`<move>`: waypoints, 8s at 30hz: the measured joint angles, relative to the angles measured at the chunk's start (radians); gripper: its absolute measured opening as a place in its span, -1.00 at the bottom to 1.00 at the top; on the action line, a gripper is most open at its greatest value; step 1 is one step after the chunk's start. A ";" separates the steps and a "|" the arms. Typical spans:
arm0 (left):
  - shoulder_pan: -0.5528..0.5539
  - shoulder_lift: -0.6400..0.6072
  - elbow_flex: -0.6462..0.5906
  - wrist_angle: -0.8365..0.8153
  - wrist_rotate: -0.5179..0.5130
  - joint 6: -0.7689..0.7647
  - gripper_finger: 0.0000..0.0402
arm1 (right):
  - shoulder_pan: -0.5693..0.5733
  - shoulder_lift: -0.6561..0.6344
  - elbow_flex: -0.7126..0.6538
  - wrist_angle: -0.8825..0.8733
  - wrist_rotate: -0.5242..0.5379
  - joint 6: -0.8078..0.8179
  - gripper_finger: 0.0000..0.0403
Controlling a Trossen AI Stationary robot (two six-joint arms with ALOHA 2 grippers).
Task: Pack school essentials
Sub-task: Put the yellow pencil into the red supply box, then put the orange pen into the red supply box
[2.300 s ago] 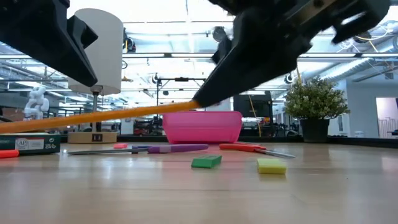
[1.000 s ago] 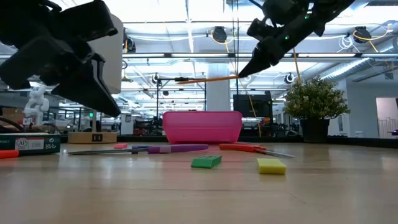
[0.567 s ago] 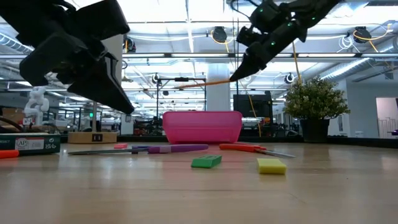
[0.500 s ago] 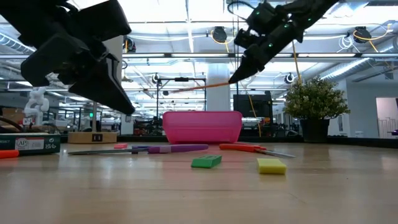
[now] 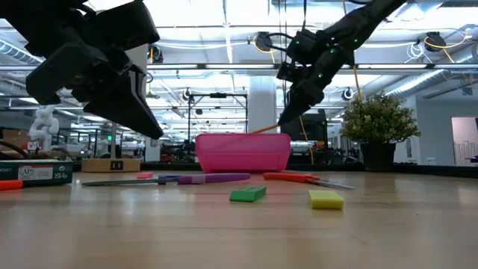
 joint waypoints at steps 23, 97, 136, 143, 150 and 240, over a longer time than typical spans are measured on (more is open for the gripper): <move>0.004 0.000 0.000 0.015 0.001 0.014 -0.97 | 0.001 0.033 0.000 -0.004 -0.120 -0.006 -0.76; -0.218 -0.082 0.219 -0.589 0.353 -0.961 -0.57 | 0.966 -0.244 -0.002 -0.313 0.431 0.667 -0.31; -0.317 -0.081 0.001 -0.538 0.373 -1.411 -0.55 | 0.964 -0.244 -0.002 -0.255 0.431 0.551 -0.31; -0.311 -0.070 0.001 -0.593 0.371 -1.416 -0.28 | 0.964 -0.244 -0.002 -0.251 0.431 0.557 -0.31; -0.294 -0.004 0.003 -0.567 0.418 -1.370 -0.17 | 0.970 -0.244 -0.002 -0.268 0.431 0.639 -0.31; 0.259 -0.047 0.330 -0.475 0.355 0.110 -0.75 | 0.752 0.253 -0.221 1.089 0.355 0.336 -0.91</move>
